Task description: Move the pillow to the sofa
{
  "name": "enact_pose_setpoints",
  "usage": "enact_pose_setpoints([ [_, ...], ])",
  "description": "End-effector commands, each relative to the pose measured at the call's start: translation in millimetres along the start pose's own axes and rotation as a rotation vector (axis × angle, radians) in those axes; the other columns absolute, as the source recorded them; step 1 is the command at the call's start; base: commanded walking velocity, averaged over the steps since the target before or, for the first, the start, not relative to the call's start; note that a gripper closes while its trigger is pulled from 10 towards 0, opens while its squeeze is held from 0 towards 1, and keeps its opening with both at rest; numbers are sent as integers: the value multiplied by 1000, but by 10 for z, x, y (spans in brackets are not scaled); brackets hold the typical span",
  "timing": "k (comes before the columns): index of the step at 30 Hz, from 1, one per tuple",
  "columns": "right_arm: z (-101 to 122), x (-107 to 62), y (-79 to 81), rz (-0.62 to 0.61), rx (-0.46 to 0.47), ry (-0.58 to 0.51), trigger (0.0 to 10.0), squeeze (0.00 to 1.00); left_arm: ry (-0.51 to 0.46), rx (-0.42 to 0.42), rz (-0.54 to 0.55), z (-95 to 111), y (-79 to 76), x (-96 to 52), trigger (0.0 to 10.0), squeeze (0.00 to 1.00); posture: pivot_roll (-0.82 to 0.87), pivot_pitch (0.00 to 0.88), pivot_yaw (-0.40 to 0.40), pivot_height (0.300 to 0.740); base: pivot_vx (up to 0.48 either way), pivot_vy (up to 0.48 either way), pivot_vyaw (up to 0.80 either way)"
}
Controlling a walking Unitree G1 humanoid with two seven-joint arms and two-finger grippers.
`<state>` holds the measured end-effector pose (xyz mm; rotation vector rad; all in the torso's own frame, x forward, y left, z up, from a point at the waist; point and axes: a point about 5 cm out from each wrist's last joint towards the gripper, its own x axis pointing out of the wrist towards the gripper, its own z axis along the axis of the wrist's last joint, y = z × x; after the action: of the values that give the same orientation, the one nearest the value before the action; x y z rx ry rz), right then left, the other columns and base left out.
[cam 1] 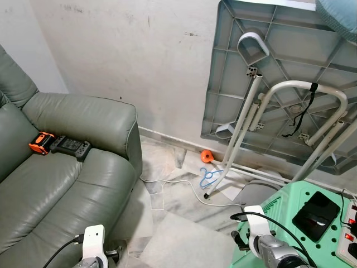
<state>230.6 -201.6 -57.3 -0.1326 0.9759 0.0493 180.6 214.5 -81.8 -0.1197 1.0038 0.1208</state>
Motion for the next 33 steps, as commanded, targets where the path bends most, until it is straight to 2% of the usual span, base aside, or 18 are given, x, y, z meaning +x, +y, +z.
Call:
enact_pose_setpoints([
  [1,-241,-15,69,14,52,-10,10000,0,-7,67,0,168,-67,27,10000,0,48,2,64,740,0,0,0],
  [21,-241,-15,69,14,52,-10,10000,0,-7,67,0,168,-67,27,10000,0,48,2,64,740,0,0,0],
  [27,-250,-12,135,-30,-58,-39,10000,0,13,86,-7,147,-63,25,10000,0,69,0,51,740,0,0,0],
  [30,-267,-9,141,-15,-39,-12,10000,0,13,84,-6,145,-62,25,10000,0,69,0,51,740,0,0,0],
  [33,-251,-9,134,-19,-70,-18,10000,0,13,81,-5,147,-63,26,10000,0,70,0,51,740,0,0,0],
])
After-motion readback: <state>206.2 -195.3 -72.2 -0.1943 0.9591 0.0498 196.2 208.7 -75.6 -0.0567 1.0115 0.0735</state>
